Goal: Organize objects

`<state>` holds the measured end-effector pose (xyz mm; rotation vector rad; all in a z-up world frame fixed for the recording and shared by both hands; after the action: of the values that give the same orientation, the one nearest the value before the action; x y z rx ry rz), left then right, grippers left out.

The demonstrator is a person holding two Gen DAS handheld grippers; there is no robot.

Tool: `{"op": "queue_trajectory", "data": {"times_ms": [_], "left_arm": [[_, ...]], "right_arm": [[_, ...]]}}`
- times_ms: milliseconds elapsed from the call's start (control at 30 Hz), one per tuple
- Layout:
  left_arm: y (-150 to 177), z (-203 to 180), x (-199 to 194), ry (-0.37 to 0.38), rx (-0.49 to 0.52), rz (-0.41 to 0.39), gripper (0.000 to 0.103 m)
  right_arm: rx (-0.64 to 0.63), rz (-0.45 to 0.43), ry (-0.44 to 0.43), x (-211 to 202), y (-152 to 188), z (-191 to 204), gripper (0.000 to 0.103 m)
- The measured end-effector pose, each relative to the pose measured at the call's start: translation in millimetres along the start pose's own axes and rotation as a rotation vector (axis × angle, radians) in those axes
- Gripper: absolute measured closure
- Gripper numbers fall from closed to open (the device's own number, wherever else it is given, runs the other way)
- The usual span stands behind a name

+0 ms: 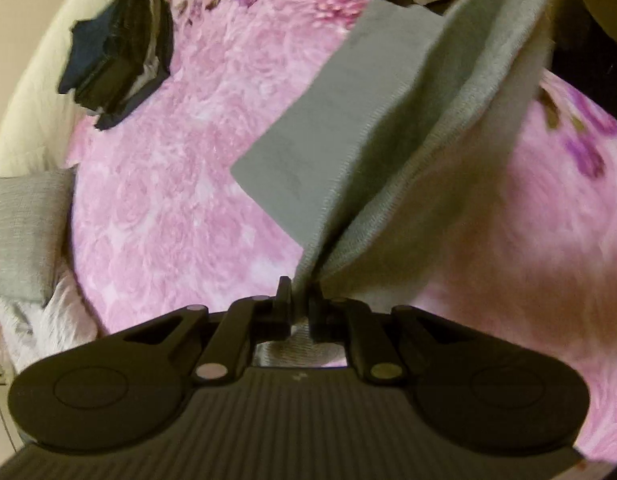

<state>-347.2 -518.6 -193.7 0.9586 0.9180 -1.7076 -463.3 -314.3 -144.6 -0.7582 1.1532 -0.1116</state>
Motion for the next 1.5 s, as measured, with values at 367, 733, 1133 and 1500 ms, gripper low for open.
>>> {"op": "queue_trajectory", "data": {"times_ms": [367,733,1133,1500], "left_arm": [[-107.5,80.4,179.9,0.343,0.024,0.185,0.097],[-113.3,114.4,206.4,0.449,-0.152,0.14,0.096],[-66.2,156.9,173.0,0.271,-0.562,0.053,0.065],[-35.0,122.7,184.0,0.253,-0.743,0.046,0.066]], "right_arm": [[0.54,0.086,-0.259,62.1,15.6,-187.0,0.096],[0.801,0.078,-0.302,67.2,43.3,-232.4,0.096],[0.79,0.085,-0.139,54.2,39.0,-239.3,0.078],[0.555,-0.031,-0.063,59.8,-9.0,-207.2,0.063]]}}
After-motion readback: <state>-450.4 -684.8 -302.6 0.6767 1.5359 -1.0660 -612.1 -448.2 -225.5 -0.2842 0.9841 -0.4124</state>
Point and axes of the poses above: each gripper's, at about its wrist camera, not at the fingertips, and x roughly the way its jaws point, z to its left, y to its underside, the point moved 1 cm from there along x, roughly the way its jaws point, and after that the axes turned 3 degrees about -x, right-handed, at the moved point
